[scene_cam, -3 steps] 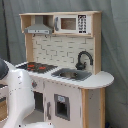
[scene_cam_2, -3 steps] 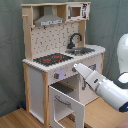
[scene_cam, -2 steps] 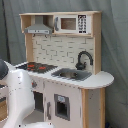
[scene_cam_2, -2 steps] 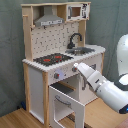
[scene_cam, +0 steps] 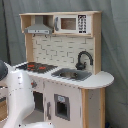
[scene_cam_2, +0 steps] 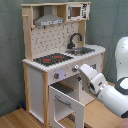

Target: Play with the kitchen

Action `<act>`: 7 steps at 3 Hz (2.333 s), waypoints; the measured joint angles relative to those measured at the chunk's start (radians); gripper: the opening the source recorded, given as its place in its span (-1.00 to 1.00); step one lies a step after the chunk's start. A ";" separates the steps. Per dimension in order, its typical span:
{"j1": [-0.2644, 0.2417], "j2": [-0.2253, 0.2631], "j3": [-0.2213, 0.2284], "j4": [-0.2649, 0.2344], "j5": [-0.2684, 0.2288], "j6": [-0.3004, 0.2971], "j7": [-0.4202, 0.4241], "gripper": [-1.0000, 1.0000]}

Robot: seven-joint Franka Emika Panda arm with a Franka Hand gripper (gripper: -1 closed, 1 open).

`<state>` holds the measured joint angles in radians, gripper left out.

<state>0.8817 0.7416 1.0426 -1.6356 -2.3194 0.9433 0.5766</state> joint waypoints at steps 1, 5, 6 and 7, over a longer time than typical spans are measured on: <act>0.004 0.011 0.001 0.001 0.000 0.042 0.098 1.00; 0.047 0.216 0.042 0.151 0.001 0.223 0.349 1.00; 0.055 0.309 0.041 0.197 0.001 0.223 0.348 1.00; 0.055 0.392 0.040 0.237 0.001 0.182 0.348 1.00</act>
<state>0.9371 1.1341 1.0822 -1.3984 -2.3182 1.1251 0.9245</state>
